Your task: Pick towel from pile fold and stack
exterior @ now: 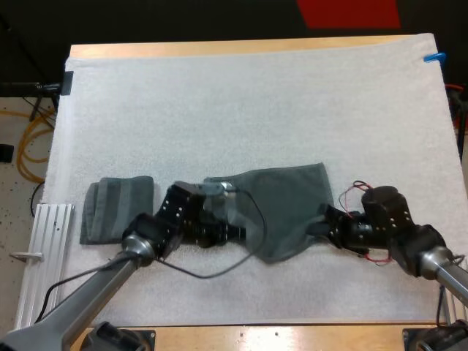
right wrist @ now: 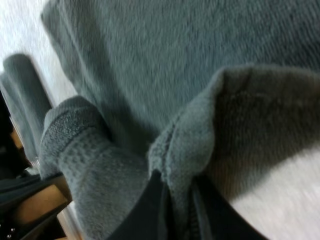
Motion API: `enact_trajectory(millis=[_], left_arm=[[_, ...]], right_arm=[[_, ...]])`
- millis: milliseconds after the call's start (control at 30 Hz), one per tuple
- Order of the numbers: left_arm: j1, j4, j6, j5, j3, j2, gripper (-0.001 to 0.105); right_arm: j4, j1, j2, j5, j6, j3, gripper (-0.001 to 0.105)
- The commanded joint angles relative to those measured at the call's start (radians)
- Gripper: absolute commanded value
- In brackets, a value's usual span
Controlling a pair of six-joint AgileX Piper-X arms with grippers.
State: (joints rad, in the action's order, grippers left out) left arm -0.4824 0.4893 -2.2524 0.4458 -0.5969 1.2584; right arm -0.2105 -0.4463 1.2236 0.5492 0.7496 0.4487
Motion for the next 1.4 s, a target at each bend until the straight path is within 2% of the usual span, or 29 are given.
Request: enact_trajectory(millis=[0, 67, 233, 433, 567, 867, 1133, 1233, 1300, 1367], left_arm=[[0.022, -0.053, -0.016, 0.017, 0.0, 0.01, 0.0], [0.071, -0.116, -0.018, 0.053, 0.0, 0.045, 0.0], [0.146, -0.168, -0.028, 0.107, 0.0, 0.098, 0.0], [0.184, -0.213, -0.028, 0.107, 0.0, 0.13, 0.0], [0.184, -0.213, -0.028, 0.068, 0.0, 0.13, 0.0], [0.184, -0.187, -0.028, -0.056, 0.0, 0.13, 0.0], [0.184, -0.172, -0.003, -0.075, 0.0, 0.13, 0.0], [0.184, -0.172, 0.014, -0.069, 0.0, 0.13, 0.005], [0.184, -0.177, 0.014, -0.069, 0.0, 0.13, 0.011], [0.184, -0.196, 0.033, -0.049, 0.0, 0.13, 0.022]], right_arm=[[0.065, 0.0, 0.026, -0.006, -0.026, 0.006, 0.0], [0.151, 0.0, 0.086, -0.014, -0.059, 0.006, 0.0], [0.291, 0.0, 0.173, -0.051, -0.103, 0.006, 0.0], [0.313, 0.0, 0.19, -0.188, -0.099, 0.03, 0.0], [0.326, 0.0, 0.19, -0.266, -0.099, 0.036, 0.0], [0.326, 0.0, 0.19, -0.331, -0.093, 0.035, 0.0], [0.326, 0.0, 0.19, -0.325, -0.076, 0.035, 0.0], [0.326, 0.0, 0.19, -0.319, -0.076, 0.035, 0.0], [0.326, 0.0, 0.19, -0.319, -0.064, 0.035, 0.005], [0.338, 0.0, 0.19, -0.313, -0.014, 0.035, 0.021]])
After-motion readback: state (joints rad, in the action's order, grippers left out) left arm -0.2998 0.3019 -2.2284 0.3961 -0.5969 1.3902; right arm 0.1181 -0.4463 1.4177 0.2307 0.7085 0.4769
